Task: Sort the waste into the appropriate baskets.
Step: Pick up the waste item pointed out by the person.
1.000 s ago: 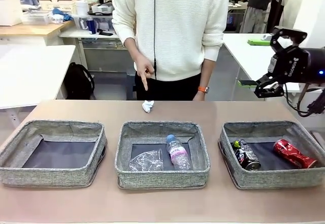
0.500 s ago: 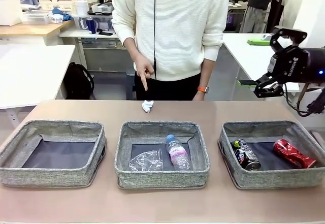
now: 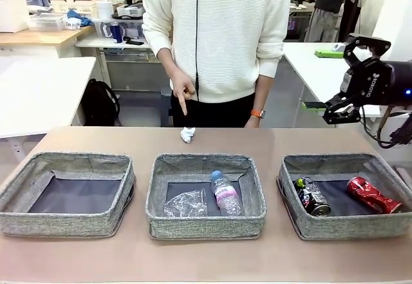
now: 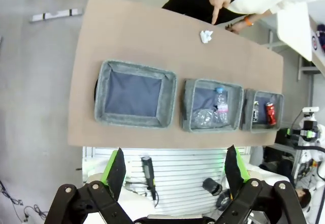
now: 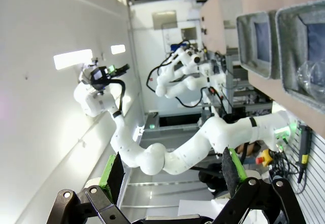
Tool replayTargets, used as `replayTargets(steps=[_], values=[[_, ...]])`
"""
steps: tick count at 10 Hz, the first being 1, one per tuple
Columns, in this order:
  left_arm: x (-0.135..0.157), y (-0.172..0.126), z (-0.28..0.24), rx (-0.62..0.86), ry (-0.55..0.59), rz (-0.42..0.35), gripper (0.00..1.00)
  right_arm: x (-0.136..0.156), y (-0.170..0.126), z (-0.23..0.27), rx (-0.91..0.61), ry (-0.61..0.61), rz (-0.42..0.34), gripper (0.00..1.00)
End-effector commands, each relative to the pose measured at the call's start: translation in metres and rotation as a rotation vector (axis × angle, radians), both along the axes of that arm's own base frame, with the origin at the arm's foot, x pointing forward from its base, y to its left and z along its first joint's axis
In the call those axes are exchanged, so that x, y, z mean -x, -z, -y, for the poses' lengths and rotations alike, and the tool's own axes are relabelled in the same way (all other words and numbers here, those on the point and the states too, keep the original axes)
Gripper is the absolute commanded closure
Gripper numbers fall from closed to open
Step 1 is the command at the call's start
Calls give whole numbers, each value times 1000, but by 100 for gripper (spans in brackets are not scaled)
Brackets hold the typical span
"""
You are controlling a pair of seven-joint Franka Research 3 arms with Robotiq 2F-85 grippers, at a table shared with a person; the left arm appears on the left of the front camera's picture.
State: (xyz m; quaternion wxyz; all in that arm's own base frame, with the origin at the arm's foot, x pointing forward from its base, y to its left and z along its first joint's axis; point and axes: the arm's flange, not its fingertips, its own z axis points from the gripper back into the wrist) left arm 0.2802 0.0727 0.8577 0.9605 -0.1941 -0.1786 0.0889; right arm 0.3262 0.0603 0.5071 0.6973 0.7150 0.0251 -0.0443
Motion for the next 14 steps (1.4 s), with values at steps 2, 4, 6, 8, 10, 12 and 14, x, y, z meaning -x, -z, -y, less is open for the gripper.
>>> replayTargets(steps=[2, 4, 6, 8, 10, 12, 14], values=[[-23, 66, 25, -30, 27, 8, 0, -1, -3, -1, -27, 5, 7, 0], [-44, 132, 58, -61, 110, -51, 0, -1, -3, -1, -27, 5, 7, 0], [-69, 175, 86, -41, 145, -72, 0, -1, -3, -1, -27, 5, 7, 0], [-101, 198, 144, -31, 157, -47, 0, -1, -3, -1, -27, 5, 7, 0], [-125, 209, 232, -45, 220, 26, 0, -1, -3, -1, -27, 5, 7, 0], [-152, 248, 311, -107, 248, 107, 0, -1, -3, -1, -27, 5, 7, 0], [-178, 284, 305, -213, 254, -261, 0, -1, -3, -1, -27, 5, 7, 0]])
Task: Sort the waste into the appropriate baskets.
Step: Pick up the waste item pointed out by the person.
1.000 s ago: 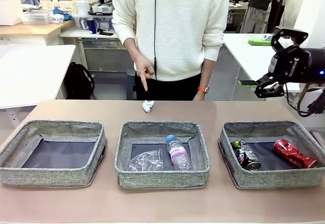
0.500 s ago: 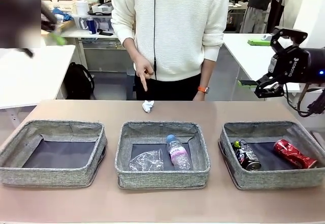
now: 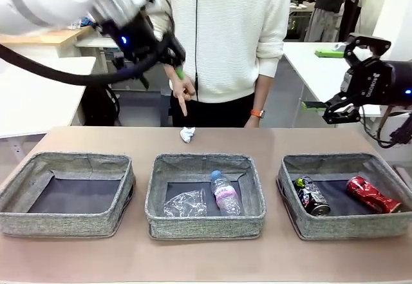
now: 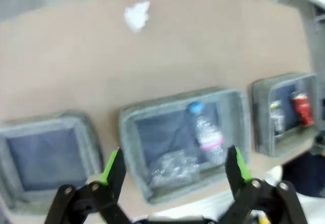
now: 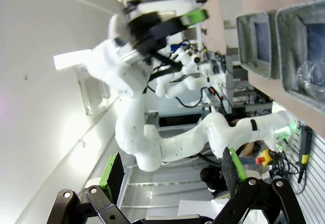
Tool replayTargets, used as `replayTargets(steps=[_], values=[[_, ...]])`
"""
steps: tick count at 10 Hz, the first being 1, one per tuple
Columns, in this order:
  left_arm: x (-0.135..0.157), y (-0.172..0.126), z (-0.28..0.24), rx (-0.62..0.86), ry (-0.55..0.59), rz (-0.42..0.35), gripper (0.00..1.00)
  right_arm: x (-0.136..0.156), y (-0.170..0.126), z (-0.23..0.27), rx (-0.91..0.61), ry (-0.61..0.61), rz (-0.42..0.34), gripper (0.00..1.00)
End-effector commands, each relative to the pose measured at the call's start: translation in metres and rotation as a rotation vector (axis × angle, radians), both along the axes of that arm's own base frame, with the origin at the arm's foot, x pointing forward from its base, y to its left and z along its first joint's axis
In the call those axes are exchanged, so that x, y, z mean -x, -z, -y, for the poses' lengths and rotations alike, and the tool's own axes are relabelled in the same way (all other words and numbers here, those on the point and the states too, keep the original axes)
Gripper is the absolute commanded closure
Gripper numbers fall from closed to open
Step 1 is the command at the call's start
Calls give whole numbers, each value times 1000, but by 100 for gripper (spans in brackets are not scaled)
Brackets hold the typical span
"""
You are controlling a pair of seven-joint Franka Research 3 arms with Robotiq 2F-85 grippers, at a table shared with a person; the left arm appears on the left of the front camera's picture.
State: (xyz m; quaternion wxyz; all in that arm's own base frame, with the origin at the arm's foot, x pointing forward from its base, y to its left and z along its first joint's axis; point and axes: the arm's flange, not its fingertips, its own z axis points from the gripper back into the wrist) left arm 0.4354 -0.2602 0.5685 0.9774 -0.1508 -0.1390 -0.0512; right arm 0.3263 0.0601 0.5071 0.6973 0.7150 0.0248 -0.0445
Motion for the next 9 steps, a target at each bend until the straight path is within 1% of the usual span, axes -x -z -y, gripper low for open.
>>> replayTargets(steps=[1, 3, 4, 5, 6, 7, 8, 9], values=[[17, -33, -3, 69, 17, 97, 0, -1, -3, -2, -27, 5, 7, 0], [17, -33, -3, 69, 17, 97, 0, -1, -3, -2, -27, 5, 7, 0], [-3, -8, 1, 17, 1, 21, 0, -1, -3, -2, -27, 5, 7, 0], [-31, 10, 15, -42, -6, 15, 0, -1, -3, -2, -27, 5, 7, 0], [-52, 37, 39, -86, 11, 23, 0, -1, -3, -2, -27, 5, 7, 0], [-66, 56, 56, -107, 67, 15, 0, -1, -3, -2, -27, 5, 7, 0], [-87, 78, 67, -184, 79, 53, 0, -1, -3, -2, -27, 5, 7, 0], [-109, 100, 76, -168, 164, 17, 0, -1, -3, -2, -27, 5, 7, 0]])
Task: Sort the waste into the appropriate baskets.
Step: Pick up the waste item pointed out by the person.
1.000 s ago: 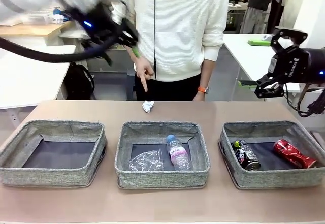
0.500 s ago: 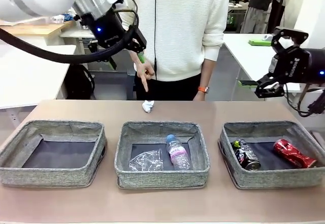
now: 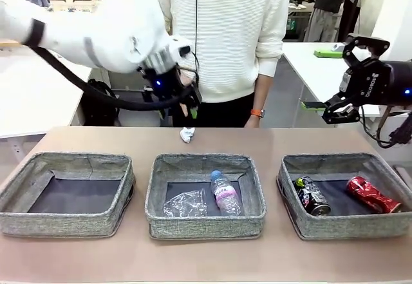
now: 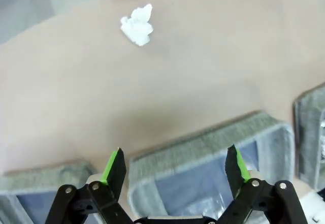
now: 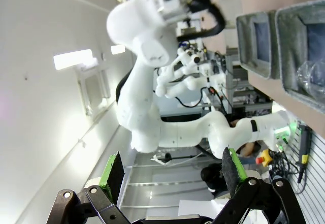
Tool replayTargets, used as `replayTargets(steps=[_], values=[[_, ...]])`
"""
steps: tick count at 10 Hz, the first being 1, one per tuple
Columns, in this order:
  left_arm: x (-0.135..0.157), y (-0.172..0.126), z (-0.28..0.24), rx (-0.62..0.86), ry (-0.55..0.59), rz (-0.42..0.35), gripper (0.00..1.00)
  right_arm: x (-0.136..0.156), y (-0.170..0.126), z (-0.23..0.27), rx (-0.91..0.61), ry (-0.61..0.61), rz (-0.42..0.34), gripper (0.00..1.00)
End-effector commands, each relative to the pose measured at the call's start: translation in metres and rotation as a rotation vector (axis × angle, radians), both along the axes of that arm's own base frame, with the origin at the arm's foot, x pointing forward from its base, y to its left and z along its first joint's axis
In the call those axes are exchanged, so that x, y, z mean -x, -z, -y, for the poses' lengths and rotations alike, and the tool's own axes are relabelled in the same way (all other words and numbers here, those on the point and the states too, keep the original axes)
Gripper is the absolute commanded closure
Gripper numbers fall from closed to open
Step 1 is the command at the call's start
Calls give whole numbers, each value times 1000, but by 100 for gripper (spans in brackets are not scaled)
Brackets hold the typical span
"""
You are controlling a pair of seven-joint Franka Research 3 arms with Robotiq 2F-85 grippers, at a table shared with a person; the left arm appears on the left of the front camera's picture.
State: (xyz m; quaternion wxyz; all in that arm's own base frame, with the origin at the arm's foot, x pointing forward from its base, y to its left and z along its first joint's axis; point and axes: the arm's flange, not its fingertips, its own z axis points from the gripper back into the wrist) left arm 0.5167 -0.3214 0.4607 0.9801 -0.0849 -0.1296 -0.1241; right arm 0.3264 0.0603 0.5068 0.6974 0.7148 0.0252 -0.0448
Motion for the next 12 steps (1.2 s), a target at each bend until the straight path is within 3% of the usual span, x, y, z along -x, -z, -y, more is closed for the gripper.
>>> replayTargets(steps=[1, 2, 3, 6, 7, 8, 9, 12], values=[[-48, 13, 23, -20, 60, -18, 0, -1, -3, -1, -28, 5, 8, 0], [-69, 35, 30, -91, 16, 15, 0, -1, -3, -1, -28, 5, 8, 0], [-79, 50, 32, -114, -1, -7, 0, -1, -3, -1, -28, 5, 8, 0], [-94, 89, 42, -91, -63, 18, 0, -1, -3, -1, -28, 5, 8, 0], [-98, 97, 43, -101, -182, 11, 0, -1, -3, -1, -28, 5, 8, 0], [-91, 86, 34, -94, -1, -16, 0, -1, -3, -1, -28, 5, 8, 0], [-91, 86, 34, -94, -1, -16, 0, -1, -3, -1, -28, 5, 8, 0], [-113, 110, 31, -16, -170, 42, 0, -1, -3, -1, -28, 5, 8, 0]])
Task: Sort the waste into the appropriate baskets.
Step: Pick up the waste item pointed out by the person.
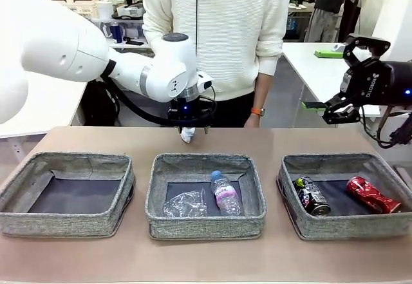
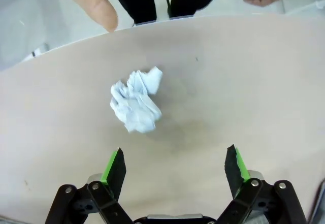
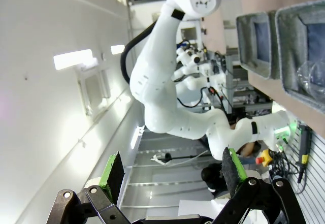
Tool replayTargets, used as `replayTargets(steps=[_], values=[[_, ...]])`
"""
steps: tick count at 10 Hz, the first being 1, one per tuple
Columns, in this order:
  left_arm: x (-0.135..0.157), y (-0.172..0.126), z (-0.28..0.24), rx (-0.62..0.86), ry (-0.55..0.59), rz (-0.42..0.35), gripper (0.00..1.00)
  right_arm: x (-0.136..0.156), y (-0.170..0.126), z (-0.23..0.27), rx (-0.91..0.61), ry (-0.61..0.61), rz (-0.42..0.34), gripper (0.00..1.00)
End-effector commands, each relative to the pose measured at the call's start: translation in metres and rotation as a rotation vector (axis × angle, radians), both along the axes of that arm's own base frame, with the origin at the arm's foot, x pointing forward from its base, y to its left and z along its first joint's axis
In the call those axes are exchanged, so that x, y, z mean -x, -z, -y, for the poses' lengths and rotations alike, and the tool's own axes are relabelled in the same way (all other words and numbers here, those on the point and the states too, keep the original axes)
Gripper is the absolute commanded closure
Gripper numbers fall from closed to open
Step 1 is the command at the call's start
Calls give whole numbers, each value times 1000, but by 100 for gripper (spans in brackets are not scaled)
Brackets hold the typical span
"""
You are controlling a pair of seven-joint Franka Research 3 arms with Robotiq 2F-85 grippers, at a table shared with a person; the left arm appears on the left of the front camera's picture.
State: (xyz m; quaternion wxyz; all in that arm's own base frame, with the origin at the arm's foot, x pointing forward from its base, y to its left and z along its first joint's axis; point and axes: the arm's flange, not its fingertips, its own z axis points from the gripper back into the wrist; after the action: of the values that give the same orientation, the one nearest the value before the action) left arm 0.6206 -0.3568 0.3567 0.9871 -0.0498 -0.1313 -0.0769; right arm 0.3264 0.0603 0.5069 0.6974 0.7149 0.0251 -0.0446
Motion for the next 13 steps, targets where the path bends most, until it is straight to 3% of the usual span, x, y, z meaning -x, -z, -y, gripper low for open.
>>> replayTargets(steps=[1, 3, 9, 10, 11, 12, 13], values=[[-15, 13, -7, 69, -68, 85, 0, -1, -3, -1, -27, 5, 8, 0], [-25, 24, -11, 72, -74, 143, 0, -1, -3, -1, -27, 5, 8, 0], [-32, 39, -18, 9, -136, 156, 0, -1, -3, -1, -27, 5, 8, 0], [-31, 40, -19, -16, -133, 149, 58, -1, -3, -1, -27, 5, 8, 0], [-30, 41, -20, -12, -135, 146, 60, -1, -3, -1, -27, 5, 8, 0], [-29, 41, -20, -13, -132, 148, 100, -1, -3, -1, -27, 5, 8, 0], [-29, 42, -20, -18, -131, 147, 100, -1, -3, -1, -27, 5, 8, 0]])
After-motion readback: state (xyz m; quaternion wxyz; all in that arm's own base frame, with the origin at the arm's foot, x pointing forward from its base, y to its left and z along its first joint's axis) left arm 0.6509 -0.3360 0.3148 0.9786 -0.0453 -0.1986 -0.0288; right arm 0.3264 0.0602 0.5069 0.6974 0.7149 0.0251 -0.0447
